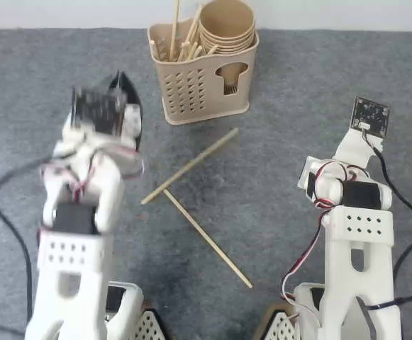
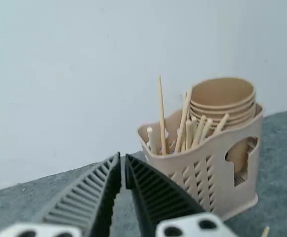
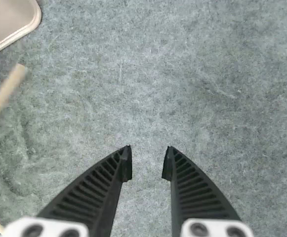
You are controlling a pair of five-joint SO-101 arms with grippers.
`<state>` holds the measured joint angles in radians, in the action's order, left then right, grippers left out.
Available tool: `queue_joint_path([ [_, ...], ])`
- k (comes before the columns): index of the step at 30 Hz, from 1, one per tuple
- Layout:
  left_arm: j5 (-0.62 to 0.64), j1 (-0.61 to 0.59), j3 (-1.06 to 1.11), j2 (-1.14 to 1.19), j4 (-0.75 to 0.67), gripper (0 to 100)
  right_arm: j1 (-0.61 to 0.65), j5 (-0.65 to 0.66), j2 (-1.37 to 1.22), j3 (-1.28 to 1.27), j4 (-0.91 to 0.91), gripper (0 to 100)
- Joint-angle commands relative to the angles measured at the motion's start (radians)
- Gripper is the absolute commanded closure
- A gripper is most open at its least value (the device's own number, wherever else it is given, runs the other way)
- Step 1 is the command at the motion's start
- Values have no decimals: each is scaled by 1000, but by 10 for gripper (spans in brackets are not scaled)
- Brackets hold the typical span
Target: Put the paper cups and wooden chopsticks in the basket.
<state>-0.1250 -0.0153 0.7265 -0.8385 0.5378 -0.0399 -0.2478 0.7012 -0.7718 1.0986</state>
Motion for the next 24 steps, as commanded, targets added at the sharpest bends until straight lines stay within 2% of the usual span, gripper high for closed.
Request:
queue_joint_path([
  [1,37,-8,-196,172,-28,991,8,12,-5,12,-21,883],
  [6,37,5,-220,250,94,989,12,12,-7,11,-19,883],
  [9,20,66,-153,253,184,987,30,12,-7,8,-18,883],
  [10,-23,87,-117,253,198,976,35,12,-4,-2,-22,883],
  [13,-221,130,-10,253,201,860,45,12,-1,-20,-27,883],
  [16,-273,157,56,262,199,763,47,12,1,-21,-27,883],
  [20,-270,176,21,405,178,797,56,12,1,-21,-27,883],
  [24,-270,173,-170,701,244,821,56,12,-5,-21,-27,883],
])
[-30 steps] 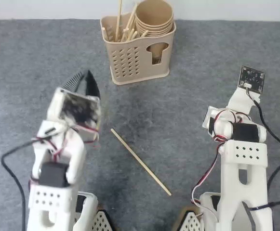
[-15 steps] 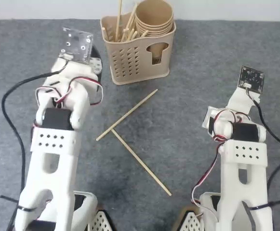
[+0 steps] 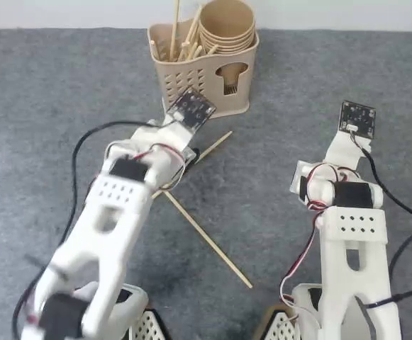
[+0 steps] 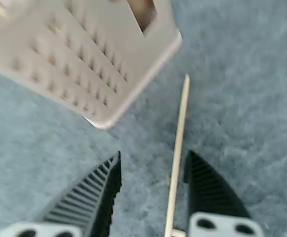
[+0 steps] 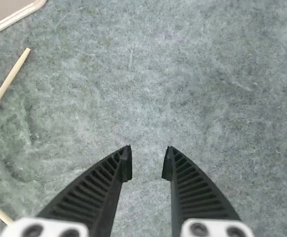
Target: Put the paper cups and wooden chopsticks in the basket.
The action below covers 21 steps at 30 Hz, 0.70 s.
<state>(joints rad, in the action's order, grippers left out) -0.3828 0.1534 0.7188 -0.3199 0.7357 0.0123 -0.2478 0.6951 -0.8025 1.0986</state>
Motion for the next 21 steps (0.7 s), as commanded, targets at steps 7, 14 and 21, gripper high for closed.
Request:
queue_joint_path([
  [7,-17,5,-619,621,365,796,4,12,1,9,-27,883],
  [14,-58,11,-819,858,454,805,-2,12,1,9,-27,883],
  [21,-69,14,-831,904,448,942,-2,12,1,9,-27,883],
])
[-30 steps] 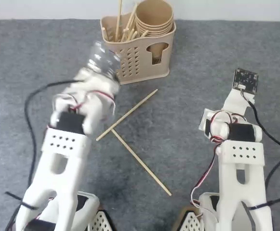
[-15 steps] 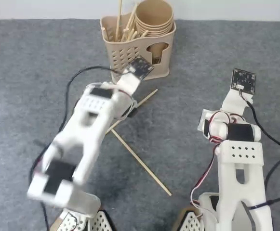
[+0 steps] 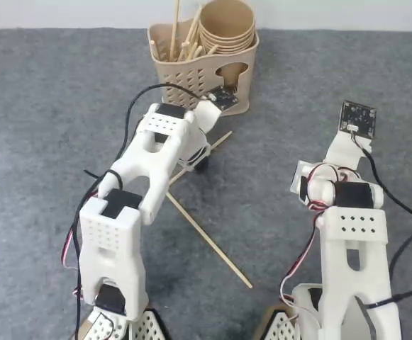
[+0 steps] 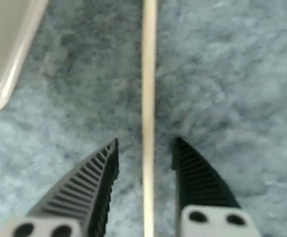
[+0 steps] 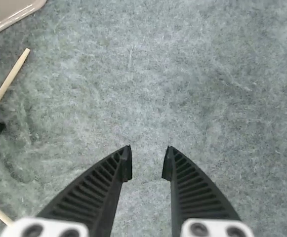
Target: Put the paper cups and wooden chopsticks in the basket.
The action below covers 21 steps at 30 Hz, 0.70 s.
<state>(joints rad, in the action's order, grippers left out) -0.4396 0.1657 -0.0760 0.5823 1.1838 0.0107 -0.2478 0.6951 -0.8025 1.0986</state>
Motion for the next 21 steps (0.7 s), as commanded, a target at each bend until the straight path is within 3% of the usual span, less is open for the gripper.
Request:
queue_joint_path([
  [1,-14,3,-36,2,0,990,-1,12,1,9,-27,883],
  [13,-9,55,-48,-11,187,987,-2,12,1,9,-27,883],
  [21,-5,57,-77,-339,279,988,-2,12,1,9,-27,883],
])
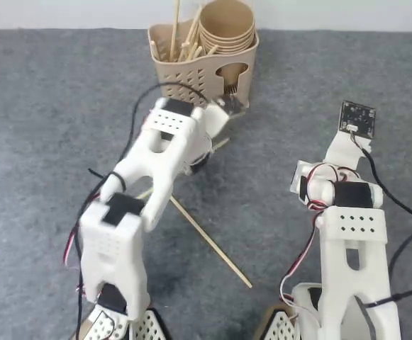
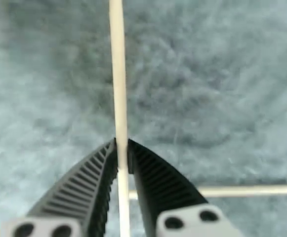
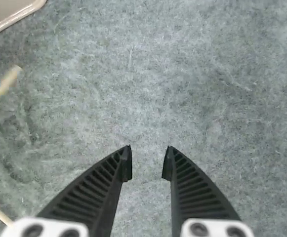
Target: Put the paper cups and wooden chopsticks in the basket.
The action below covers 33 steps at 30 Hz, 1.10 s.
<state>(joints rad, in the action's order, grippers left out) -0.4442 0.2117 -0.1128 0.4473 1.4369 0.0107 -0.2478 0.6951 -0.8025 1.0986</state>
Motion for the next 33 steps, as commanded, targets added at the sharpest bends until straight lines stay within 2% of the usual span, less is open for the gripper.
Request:
queue_joint_path([
  [1,6,9,-41,-262,21,988,-2,12,1,9,-27,883],
  [8,123,8,-36,-644,-71,988,-2,12,1,9,-27,883],
  [13,184,8,-36,-776,-201,988,-2,12,1,9,-27,883],
  [15,236,-2,-36,-792,-305,988,-2,12,1,9,-27,883],
  [20,456,-51,-21,-792,-640,988,-2,12,1,9,-27,883],
  [24,563,-64,41,-792,-918,988,-2,12,-1,9,-27,883],
  [33,583,-83,283,-789,-1335,988,-1,35,-1,8,-27,884],
])
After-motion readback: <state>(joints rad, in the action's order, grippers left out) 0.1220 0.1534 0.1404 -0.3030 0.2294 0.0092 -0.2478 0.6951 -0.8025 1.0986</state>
